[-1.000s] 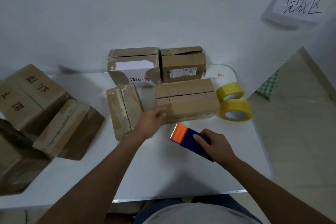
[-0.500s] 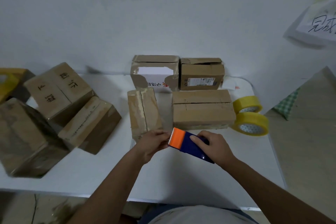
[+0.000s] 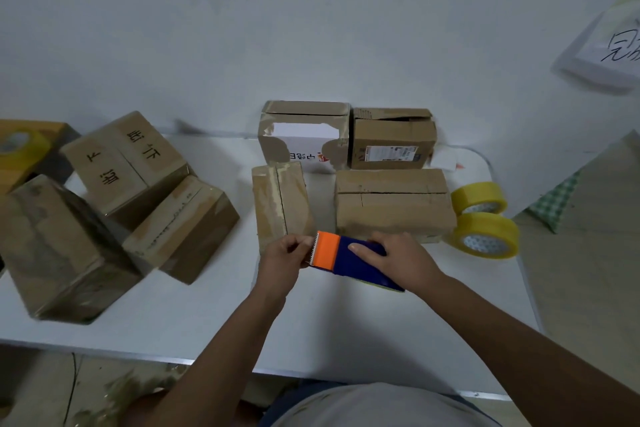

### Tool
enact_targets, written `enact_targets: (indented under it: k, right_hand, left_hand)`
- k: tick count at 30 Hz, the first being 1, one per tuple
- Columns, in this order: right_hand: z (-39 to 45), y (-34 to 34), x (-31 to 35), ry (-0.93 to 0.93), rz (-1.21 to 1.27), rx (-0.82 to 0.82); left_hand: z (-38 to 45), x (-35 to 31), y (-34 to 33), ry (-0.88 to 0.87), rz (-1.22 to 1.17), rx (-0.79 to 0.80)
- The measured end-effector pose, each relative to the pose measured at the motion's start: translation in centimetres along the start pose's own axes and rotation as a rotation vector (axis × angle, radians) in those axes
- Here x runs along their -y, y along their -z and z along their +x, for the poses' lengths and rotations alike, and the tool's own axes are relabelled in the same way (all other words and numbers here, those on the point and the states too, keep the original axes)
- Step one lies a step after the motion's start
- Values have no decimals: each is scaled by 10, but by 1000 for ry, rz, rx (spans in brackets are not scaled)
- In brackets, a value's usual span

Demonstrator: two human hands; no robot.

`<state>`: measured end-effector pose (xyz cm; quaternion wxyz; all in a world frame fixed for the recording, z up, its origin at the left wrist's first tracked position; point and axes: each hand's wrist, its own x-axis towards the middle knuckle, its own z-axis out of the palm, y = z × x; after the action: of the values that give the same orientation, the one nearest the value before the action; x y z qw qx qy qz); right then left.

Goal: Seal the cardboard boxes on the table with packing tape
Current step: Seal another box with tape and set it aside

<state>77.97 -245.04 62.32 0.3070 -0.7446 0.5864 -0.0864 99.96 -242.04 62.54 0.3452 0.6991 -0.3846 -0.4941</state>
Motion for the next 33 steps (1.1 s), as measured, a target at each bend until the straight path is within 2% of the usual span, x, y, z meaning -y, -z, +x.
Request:
enact_targets:
  k: [6, 10, 17, 20, 24, 28, 33]
  right_hand:
    - [17, 7, 12, 82, -92, 46]
    - [26, 17, 7, 89, -185, 66]
    - [38, 23, 2, 58, -203, 136]
    - [39, 31, -7, 46, -295, 116]
    - [42, 32, -12, 13, -301, 88]
    - [46, 28, -11, -14, -279, 44]
    - [55, 28, -7, -46, -401, -2]
  left_hand:
    - [6, 10, 19, 35, -144, -79]
    - [14, 17, 54, 46, -233, -186]
    - [24, 24, 73, 73, -299, -208]
    - [28, 33, 87, 87, -299, -246]
    - [31, 42, 87, 111, -280, -179]
    - [33, 47, 80, 137, -265, -232]
    - [35, 53, 68, 115, -224, -276]
